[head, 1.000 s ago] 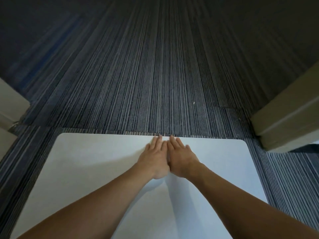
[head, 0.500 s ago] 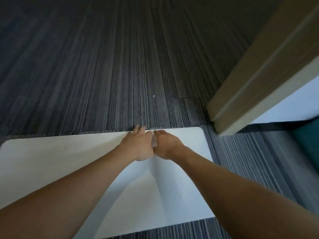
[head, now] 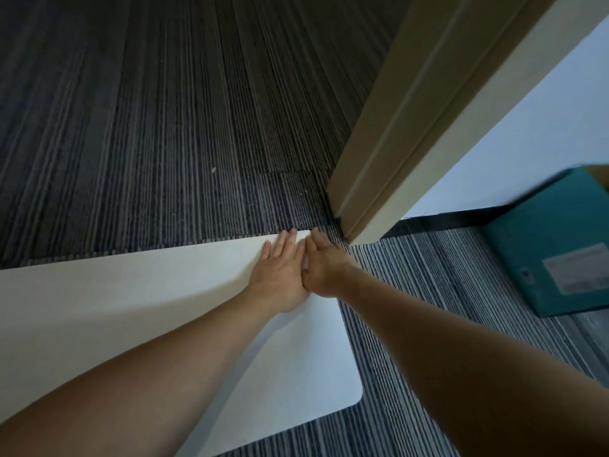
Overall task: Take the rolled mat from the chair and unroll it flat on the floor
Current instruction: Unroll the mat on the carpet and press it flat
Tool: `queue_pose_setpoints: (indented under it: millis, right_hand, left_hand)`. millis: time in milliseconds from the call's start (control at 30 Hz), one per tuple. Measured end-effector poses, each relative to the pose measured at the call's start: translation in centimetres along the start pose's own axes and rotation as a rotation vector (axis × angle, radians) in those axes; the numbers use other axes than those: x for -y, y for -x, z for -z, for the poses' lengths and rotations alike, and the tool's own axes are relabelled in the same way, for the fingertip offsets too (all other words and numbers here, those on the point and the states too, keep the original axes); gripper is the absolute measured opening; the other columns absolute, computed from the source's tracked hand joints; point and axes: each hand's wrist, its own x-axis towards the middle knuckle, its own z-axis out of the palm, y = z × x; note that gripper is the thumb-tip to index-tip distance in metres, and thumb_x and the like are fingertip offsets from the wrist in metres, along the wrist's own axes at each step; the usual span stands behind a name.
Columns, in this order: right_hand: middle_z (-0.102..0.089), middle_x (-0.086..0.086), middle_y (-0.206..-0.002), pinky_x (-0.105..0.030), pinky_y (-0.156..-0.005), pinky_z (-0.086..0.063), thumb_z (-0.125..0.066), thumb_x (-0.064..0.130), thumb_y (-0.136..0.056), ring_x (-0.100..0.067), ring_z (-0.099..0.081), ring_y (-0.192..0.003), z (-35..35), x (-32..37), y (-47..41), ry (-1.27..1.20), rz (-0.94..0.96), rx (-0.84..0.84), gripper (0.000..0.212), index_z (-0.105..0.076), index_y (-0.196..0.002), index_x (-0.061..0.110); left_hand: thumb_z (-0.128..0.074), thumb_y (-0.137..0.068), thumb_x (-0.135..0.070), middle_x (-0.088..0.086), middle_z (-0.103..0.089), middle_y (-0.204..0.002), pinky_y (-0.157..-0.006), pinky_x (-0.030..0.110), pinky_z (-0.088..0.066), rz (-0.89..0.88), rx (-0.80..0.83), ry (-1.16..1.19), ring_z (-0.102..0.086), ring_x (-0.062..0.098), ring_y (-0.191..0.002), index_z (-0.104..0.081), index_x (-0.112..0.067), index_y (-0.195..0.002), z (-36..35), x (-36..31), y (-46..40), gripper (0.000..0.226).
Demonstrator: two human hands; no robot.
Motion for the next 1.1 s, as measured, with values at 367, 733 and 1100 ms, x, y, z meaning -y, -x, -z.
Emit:
queue_pose_setpoints:
  millis: [367, 733, 1100]
  right_hand:
    - [0.001, -0.012, -0.164, -0.050, -0.121, -0.001, -0.021, 0.041, -0.100, -0.023, 0.004, -0.151, 0.2, 0.8, 1.7, 0.195, -0.006, -0.012, 0.066, -0.001, -0.153, 0.006]
    - [0.014, -0.007, -0.163, -0.038, -0.123, 0.000, -0.022, 0.043, -0.102, -0.016, 0.016, -0.148, -7.7, -0.2, 14.0, -0.149, 0.100, -0.021, 0.067, 0.006, -0.153, 0.010]
    - [0.015, -0.004, -0.162, -0.031, -0.121, 0.003, -0.028, 0.027, -0.100, -0.009, 0.015, -0.145, -10.9, -0.8, 21.0, -0.177, 0.122, -0.004, 0.066, 0.007, -0.153, 0.010]
  left_hand:
    - [-0.041, -0.091, -0.042, 0.000, 0.011, -0.163, -0.120, 0.047, 0.001, 0.044, 0.032, 0.069, 0.014, 0.021, -0.148, 0.003, -0.025, -0.153, 0.9, -0.5, 1.7, 0.078]
    - [-0.036, -0.096, -0.048, 0.003, 0.015, -0.162, -0.119, 0.052, 0.004, -0.015, 0.024, 0.061, 0.020, 0.027, -0.147, 0.004, -0.023, -0.153, -5.9, -4.7, 12.5, 0.074]
    - [-0.042, -0.095, -0.041, 0.000, 0.008, -0.163, -0.116, 0.060, 0.001, -0.036, 0.022, 0.042, 0.016, 0.033, -0.147, -0.005, -0.030, -0.152, -6.8, -5.6, 17.5, 0.069]
